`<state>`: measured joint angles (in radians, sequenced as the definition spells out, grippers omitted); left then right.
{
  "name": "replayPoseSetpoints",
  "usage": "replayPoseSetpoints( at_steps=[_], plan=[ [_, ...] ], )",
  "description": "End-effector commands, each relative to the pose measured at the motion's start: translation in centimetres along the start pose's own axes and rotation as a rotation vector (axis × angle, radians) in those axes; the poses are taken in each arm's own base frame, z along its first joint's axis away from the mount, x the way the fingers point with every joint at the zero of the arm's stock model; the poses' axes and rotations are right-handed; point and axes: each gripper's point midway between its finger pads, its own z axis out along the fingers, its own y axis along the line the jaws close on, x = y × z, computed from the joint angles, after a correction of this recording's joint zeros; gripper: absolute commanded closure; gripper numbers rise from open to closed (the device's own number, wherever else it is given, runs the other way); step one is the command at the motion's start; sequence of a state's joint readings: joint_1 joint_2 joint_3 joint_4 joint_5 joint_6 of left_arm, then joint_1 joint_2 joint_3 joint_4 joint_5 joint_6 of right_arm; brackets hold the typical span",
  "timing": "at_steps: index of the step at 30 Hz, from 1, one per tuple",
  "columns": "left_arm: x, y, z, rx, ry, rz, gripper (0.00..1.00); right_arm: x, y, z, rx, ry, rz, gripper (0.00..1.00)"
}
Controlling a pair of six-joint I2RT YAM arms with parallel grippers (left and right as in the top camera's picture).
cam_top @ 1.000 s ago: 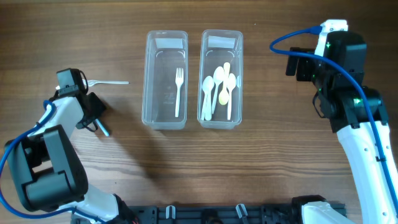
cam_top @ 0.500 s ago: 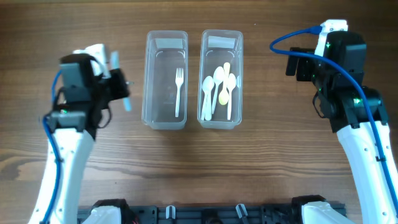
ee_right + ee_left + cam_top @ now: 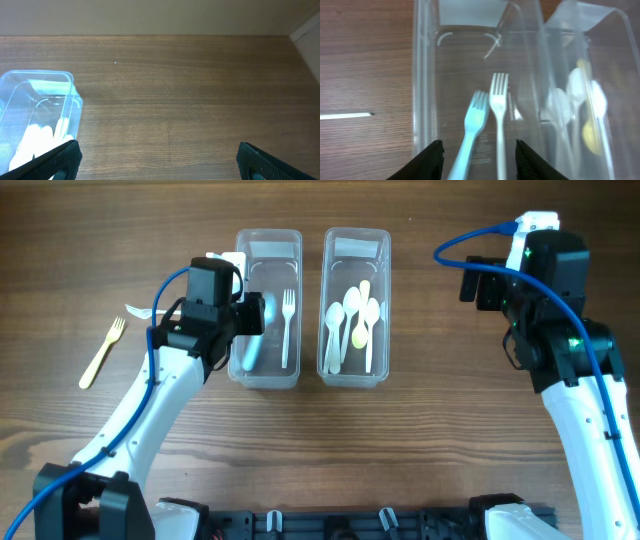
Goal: Pack container
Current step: 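Lower the white fork into the left container and open the gripper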
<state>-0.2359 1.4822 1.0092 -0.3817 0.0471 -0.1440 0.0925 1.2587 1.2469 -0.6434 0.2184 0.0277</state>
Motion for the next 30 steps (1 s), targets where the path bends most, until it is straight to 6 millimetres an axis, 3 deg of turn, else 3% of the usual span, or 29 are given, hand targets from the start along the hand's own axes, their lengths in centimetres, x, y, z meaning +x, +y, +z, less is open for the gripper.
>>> replayPoseSetpoints(
  at_steps=[1, 4, 6, 10, 11, 12, 13, 20, 21, 22, 23, 24, 25, 30],
  plan=[
    [-2.1, 3.1, -2.2, -0.196, -0.078, 0.007, 0.34, -0.3, -0.4, 0.0, 0.021, -0.006, -0.007, 0.0],
    [-4.5, 6.4, -6.2, -0.369, -0.19, -0.028, 0.26, -0.3, -0.4, 0.0, 0.021, -0.006, -0.007, 0.0],
    [-5.2, 7.7, -7.9, -0.395, -0.242, -0.108, 0.28, -0.3, -0.4, 0.0, 0.021, -0.006, -0.008, 0.0],
    [-4.5, 11.3, -9.4, -0.429, -0.295, -0.465, 0.33, -0.3, -0.4, 0.0, 0.021, -0.006, -0.007, 0.0],
    [-4.1, 12.3, -9.4, -0.445, -0.296, -0.542, 0.21, -0.3, -0.4, 0.0, 0.021, -0.006, -0.008, 0.0],
    [-3.8, 13.3, -9.2, -0.46, -0.301, -0.621, 0.08, -0.3, -0.4, 0.0, 0.021, -0.006, -0.007, 0.0],
    [-3.5, 14.1, -8.9, -0.473, -0.307, -0.689, 0.0, -0.3, -0.4, 0.0, 0.021, -0.006, -0.008, 0.0],
    [-3.0, 14.8, -7.6, -0.471, -0.288, -0.758, 0.01, -0.3, -0.4, 0.0, 0.021, -0.006, -0.008, 0.0],
    [-2.9, 14.9, -7.4, -0.465, -0.302, -0.823, 0.01, -0.3, -0.4, 0.0, 0.021, -0.006, -0.008, 0.0],
    [-2.8, 15.1, -7.0, -0.458, -0.331, -0.95, 0.07, -0.3, -0.4, 0.0, 0.021, -0.006, -0.007, 0.0],
    [-3.2, 15.5, -6.3, -0.445, -0.363, -1.032, 0.24, -0.3, -0.4, 0.0, 0.021, -0.006, -0.007, 0.0],
    [-4.0, 15.8, -5.1, -0.43, -0.386, -1.033, 0.28, -0.3, -0.4, 0.0, 0.021, -0.006, -0.007, 0.0],
    [-4.2, 15.9, -4.6, -0.427, -0.391, -1.034, 0.25, -0.3, -0.4, 0.0, 0.021, -0.006, -0.008, 0.01],
    [-3.6, 16.8, 1.8, -0.413, -0.358, -1.035, 0.02, -0.3, -0.4, 0.0, 0.021, -0.006, -0.007, 0.0]
  ],
)
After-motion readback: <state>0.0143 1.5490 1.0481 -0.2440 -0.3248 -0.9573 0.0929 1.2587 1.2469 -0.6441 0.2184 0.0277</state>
